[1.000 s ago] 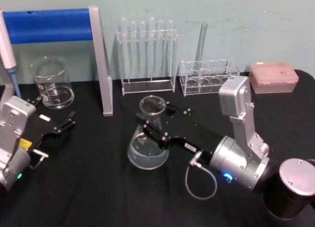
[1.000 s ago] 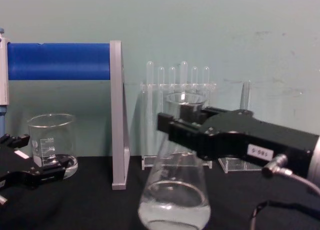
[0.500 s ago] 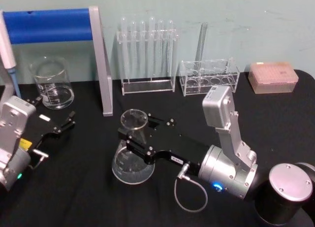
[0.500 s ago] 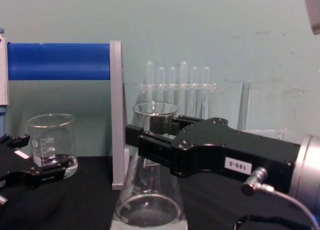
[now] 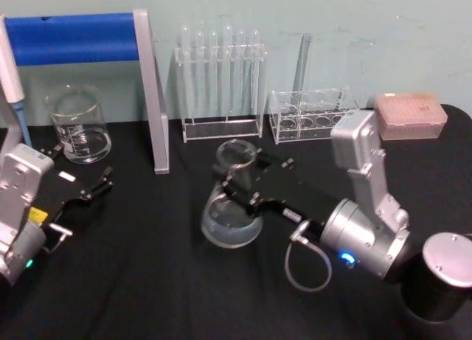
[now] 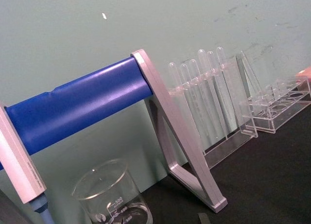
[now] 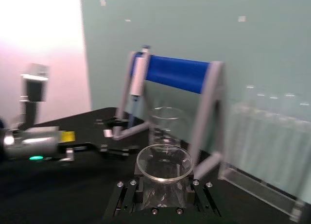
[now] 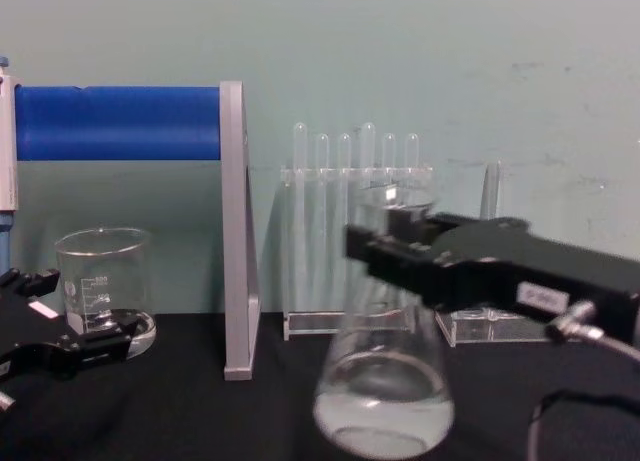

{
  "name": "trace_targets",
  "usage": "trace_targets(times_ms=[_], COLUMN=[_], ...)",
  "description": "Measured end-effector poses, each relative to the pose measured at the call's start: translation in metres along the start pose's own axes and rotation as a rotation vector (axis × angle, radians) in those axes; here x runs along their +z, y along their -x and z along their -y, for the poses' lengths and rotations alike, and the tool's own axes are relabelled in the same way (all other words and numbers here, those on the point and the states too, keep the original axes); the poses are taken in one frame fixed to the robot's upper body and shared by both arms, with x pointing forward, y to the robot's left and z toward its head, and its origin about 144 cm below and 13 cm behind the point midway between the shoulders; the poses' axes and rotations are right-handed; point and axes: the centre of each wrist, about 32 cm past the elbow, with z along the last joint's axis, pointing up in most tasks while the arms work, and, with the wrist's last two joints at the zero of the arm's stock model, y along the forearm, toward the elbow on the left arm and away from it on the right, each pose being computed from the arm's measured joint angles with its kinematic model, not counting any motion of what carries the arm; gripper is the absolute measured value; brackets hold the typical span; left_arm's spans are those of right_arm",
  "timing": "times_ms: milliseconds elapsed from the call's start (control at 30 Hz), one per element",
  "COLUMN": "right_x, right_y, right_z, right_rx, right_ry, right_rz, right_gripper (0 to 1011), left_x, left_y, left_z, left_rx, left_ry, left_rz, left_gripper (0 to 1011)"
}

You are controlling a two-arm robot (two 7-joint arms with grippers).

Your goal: Grasp the erlenmeyer flask with one hand, shake it three times, then place it back.

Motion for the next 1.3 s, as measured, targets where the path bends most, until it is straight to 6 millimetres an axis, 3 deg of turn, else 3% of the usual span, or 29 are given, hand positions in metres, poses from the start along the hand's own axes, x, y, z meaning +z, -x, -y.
trace_targets(times_ms=[667,1300], right_x=[0.002,0.002], right_y=[-0.051,-0.062], right_z=[0.032,0.044], right_rx=[-0.313,-0.395], right_ry=[-0.019,-0.022], right_rz=[0.026,0.033], right_gripper=[456,456], left_x=[0.000,0.000], left_y=[0.000,0.000], left_z=[0.000,0.000], left_rx=[0.000,0.000], left_ry=[0.000,0.000], left_rz=[0.000,0.000], left_gripper=[1001,1001])
